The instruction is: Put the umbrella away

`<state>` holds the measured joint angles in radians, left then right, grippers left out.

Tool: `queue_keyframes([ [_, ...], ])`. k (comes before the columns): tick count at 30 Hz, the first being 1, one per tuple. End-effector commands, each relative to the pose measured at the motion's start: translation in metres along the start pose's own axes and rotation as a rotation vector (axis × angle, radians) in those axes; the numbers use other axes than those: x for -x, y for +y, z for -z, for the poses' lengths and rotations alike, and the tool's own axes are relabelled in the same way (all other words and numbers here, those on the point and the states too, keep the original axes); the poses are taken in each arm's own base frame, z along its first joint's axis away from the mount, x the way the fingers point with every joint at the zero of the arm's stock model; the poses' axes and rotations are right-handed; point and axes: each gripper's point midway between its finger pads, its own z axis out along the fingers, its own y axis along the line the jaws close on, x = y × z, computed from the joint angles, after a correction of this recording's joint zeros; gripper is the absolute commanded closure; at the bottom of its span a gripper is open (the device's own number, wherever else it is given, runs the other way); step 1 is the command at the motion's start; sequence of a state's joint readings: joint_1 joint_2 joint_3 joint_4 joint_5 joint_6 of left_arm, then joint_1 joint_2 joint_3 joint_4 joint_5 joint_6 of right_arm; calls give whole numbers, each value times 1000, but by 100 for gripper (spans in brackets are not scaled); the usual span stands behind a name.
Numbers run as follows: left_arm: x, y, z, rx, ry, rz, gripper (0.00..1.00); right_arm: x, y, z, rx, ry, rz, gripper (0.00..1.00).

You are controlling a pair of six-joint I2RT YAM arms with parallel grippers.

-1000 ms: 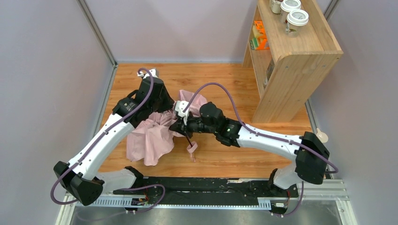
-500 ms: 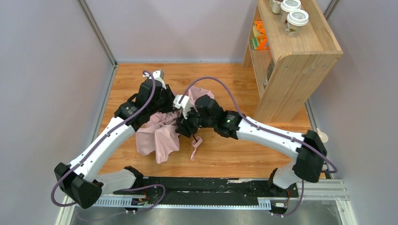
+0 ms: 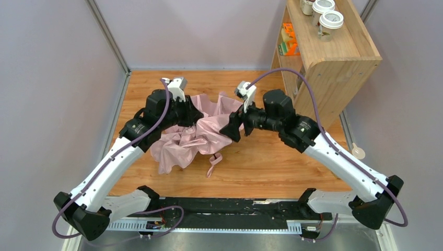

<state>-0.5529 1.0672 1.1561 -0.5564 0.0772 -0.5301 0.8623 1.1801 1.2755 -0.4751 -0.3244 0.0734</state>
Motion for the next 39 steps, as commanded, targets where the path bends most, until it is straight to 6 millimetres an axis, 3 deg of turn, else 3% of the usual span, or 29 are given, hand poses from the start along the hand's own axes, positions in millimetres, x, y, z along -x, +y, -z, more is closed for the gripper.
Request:
queue_keyframes([
  [1, 31, -26, 19, -131, -128, -72, 100, 8, -32, 5, -70, -8, -78, 30],
  [4, 33, -16, 21, -69, -138, -44, 100, 8, 1, -1, 63, -33, -39, 56],
  [8, 34, -13, 17, -41, -121, -29, 100, 14, 12, 4, -69, -81, 68, 60],
  [11, 34, -13, 13, -36, -109, -24, 100, 11, 11, 7, -140, -67, 102, 45],
  [15, 33, -11, 12, -21, -94, -30, 100, 6, 21, -3, -115, -38, 110, 48],
  [16, 34, -11, 12, -24, -96, -28, 100, 5, 23, -8, -97, -33, 106, 51],
  [19, 35, -16, 13, -47, -98, -26, 100, 2, 27, -22, -65, -9, 110, 73],
  [21, 35, -17, 14, -50, -96, -24, 100, 2, 25, -28, -66, -12, 117, 76],
  [23, 34, -18, 14, -57, -89, -23, 100, 1, 24, -33, -65, -7, 124, 73],
  [25, 33, -19, 13, -59, -83, -22, 100, -1, 21, -36, -75, 1, 124, 61],
  [28, 32, -21, 13, -77, -77, -19, 100, -7, 2, -38, -176, 24, 129, 49],
  [32, 31, -27, 14, -109, -74, -34, 100, -18, -21, -35, -288, 72, 186, 46],
  [35, 29, -29, 14, -130, -67, -45, 100, -24, -25, -35, -301, 96, 203, 47],
  [39, 29, -26, 10, -112, -69, -53, 100, -28, -8, -36, -214, 119, 180, 93],
])
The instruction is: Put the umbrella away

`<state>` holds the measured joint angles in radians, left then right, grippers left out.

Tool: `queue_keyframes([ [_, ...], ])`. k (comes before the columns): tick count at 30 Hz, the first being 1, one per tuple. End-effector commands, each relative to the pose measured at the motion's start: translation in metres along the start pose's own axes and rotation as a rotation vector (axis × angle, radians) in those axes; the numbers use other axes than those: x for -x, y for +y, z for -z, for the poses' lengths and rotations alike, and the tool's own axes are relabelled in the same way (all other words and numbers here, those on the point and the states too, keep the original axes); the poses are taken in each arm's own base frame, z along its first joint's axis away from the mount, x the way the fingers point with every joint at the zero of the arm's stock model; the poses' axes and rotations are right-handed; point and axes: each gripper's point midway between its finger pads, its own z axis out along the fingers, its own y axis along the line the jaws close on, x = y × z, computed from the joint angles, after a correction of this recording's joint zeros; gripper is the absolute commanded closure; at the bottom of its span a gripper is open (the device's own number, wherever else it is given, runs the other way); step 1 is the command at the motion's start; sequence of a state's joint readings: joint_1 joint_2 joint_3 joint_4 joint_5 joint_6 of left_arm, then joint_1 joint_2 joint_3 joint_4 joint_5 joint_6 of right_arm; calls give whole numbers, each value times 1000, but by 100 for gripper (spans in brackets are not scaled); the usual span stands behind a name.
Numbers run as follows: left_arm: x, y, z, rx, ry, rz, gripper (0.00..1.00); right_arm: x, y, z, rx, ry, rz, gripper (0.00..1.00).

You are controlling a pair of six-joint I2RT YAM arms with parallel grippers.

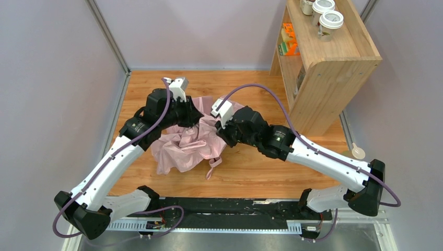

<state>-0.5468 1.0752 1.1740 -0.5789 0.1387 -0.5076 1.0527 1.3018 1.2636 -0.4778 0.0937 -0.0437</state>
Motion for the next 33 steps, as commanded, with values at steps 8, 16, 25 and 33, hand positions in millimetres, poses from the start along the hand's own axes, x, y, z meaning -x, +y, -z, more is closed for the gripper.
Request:
queue_keyframes([
  [8, 48, -2, -18, -30, -153, 24, 100, 47, 129, 63, 737, -93, -177, 100],
  [16, 33, -77, -2, -507, 0, 51, 100, 33, 119, 17, 854, -66, -117, 100],
  [25, 18, -77, 2, -550, 2, 45, 100, 18, 87, -21, 658, 29, -212, 81],
  [33, 24, -43, -11, -352, -66, -52, 100, 16, 72, 58, 531, -2, -232, 41],
])
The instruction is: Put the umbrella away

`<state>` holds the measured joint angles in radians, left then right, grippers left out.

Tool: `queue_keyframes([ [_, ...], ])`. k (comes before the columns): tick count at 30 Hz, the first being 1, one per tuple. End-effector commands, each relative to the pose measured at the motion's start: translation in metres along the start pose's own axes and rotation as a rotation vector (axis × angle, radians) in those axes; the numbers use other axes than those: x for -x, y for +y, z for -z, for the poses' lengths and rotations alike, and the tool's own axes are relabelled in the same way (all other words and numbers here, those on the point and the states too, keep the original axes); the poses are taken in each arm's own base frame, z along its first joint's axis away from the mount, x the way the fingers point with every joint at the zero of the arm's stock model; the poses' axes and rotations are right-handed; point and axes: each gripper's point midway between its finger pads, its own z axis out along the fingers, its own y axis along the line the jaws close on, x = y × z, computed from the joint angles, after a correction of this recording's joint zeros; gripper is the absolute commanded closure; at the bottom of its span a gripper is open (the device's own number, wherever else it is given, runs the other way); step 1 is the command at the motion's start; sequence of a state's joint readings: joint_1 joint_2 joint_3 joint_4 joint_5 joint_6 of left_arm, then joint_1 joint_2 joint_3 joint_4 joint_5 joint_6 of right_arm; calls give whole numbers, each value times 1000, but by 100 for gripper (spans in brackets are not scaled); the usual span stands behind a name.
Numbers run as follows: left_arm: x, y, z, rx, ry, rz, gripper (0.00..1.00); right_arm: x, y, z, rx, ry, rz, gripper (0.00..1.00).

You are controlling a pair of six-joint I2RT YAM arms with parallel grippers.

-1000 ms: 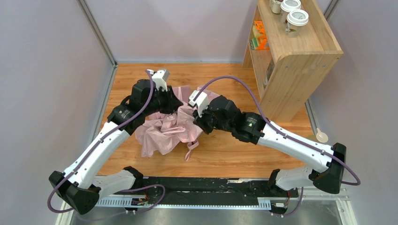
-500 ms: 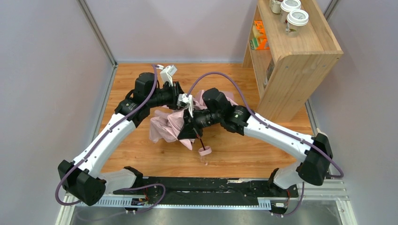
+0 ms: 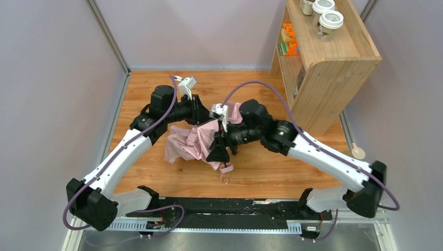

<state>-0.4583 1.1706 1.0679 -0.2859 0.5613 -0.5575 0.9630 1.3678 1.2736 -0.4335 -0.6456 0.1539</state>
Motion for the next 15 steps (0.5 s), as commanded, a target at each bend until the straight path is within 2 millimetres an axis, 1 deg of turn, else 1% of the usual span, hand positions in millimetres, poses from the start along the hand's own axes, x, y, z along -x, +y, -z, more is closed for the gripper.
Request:
queue_keyframes([
  [1, 32, -18, 17, -2, -119, -133, 100, 19, 13, 53, -147, -102, 31, 36],
  [3, 35, -16, 19, 21, -132, -141, 100, 32, 15, 68, -192, -160, 40, 30],
  [4, 33, -13, 20, 39, -127, -136, 100, 40, 14, 76, -231, -199, 49, 26],
  [6, 34, -12, 23, 60, -120, -128, 100, 52, -1, 81, -321, -245, 57, 20],
  [7, 35, -14, 24, 62, -119, -124, 100, 56, -7, 81, -354, -249, 60, 18],
  [9, 34, -10, 28, 104, -105, -84, 100, 64, -24, 78, -430, -252, 53, 14],
  [10, 36, -7, 30, 129, -114, -77, 100, 67, -29, 73, -440, -253, 57, 11],
  [11, 35, -7, 31, 142, -102, -57, 100, 71, -34, 69, -455, -263, 60, 8],
  [12, 36, -6, 32, 154, -106, -49, 100, 70, -43, 64, -479, -263, 56, 6],
  [14, 31, -8, 30, 133, -84, -36, 100, 72, -59, 59, -531, -262, 71, 0],
  [15, 32, -13, 30, 108, -84, -36, 100, 71, -66, 55, -549, -250, 78, 0],
])
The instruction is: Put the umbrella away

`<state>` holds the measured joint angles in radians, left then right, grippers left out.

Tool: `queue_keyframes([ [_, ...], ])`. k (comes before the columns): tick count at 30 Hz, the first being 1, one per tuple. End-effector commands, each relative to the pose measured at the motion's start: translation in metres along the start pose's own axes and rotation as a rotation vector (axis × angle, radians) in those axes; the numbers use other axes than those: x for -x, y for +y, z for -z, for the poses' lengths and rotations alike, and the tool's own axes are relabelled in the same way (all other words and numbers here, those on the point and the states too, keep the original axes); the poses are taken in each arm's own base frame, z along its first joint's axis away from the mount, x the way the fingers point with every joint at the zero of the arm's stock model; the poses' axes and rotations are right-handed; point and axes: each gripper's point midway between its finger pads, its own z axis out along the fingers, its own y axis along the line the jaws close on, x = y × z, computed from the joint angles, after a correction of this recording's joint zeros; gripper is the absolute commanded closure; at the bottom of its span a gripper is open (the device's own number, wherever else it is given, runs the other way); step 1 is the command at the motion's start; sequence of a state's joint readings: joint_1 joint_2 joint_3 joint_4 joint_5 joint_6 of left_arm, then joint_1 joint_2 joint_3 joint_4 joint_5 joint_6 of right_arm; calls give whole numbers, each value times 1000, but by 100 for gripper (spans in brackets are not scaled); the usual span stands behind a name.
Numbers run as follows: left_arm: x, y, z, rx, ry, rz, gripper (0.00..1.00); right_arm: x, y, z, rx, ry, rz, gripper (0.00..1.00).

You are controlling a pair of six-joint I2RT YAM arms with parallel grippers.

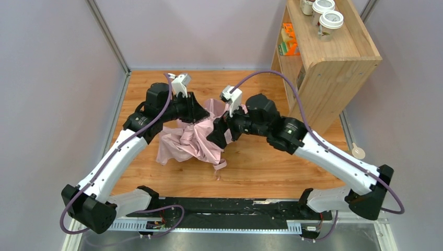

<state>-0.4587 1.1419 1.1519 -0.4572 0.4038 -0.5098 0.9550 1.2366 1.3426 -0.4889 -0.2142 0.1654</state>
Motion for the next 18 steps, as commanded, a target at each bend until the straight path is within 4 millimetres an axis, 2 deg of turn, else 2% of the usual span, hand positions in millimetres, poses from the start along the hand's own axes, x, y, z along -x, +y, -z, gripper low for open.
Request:
queue_keyframes([
  [1, 18, -25, 14, -72, -55, -10, 100, 8, -28, -25, -122, -29, 60, 0],
  [8, 22, -52, 23, -227, -97, -59, 100, -7, -36, -60, -66, -22, 66, 0],
  [13, 22, -74, 34, -354, -131, -77, 100, -7, -30, -79, 9, -68, 31, 0],
  [18, 26, -88, 44, -421, -153, -83, 100, -18, -57, -86, -116, -68, 16, 0],
])
